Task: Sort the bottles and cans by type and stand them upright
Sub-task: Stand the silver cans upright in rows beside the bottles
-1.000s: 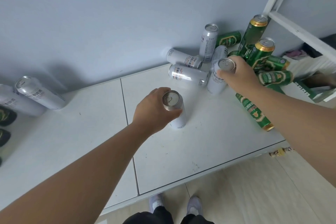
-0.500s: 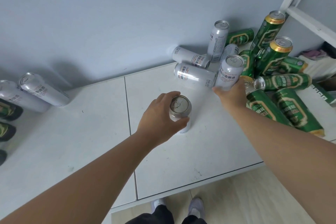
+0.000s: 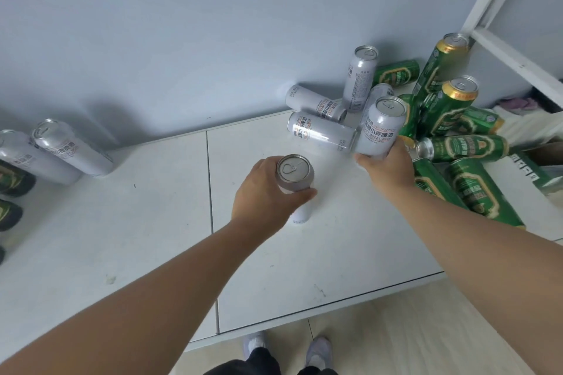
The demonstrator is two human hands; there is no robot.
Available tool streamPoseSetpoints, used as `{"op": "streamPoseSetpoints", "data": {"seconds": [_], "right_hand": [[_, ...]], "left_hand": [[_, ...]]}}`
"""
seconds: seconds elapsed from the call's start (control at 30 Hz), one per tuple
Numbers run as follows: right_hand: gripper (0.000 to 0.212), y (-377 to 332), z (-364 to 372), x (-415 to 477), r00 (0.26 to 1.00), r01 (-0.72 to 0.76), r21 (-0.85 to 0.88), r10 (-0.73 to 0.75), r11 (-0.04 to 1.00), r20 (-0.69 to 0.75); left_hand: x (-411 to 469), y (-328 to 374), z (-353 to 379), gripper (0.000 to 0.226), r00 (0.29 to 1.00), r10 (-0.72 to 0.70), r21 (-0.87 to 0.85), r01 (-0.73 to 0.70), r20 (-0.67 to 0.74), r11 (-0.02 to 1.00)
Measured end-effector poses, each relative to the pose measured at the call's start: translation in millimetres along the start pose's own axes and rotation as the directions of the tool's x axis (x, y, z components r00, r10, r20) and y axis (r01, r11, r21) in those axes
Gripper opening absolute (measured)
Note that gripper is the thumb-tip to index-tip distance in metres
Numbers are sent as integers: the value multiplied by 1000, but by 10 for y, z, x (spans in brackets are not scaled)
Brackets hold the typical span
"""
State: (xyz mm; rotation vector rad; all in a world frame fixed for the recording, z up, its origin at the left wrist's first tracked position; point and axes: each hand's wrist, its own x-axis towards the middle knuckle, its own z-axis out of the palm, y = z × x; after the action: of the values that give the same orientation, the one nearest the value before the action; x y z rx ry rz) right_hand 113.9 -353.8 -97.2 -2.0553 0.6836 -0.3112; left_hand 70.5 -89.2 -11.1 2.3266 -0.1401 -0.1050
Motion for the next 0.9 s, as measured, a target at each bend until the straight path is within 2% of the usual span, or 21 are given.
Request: {"op": "streamPoseSetpoints", "data": {"seconds": [0.43,0.9], "right_hand": [[65,-271,-212,-111,976,153,-23,-147,988,157],[61,-667,-108,-386,951,255,-60,-239,965,198]], "left_hand": [[68,216,-313,55,996,6,-62,-12,-92,998],[-98,162,-608,48,990,-12,-62,3,-143,998]]}}
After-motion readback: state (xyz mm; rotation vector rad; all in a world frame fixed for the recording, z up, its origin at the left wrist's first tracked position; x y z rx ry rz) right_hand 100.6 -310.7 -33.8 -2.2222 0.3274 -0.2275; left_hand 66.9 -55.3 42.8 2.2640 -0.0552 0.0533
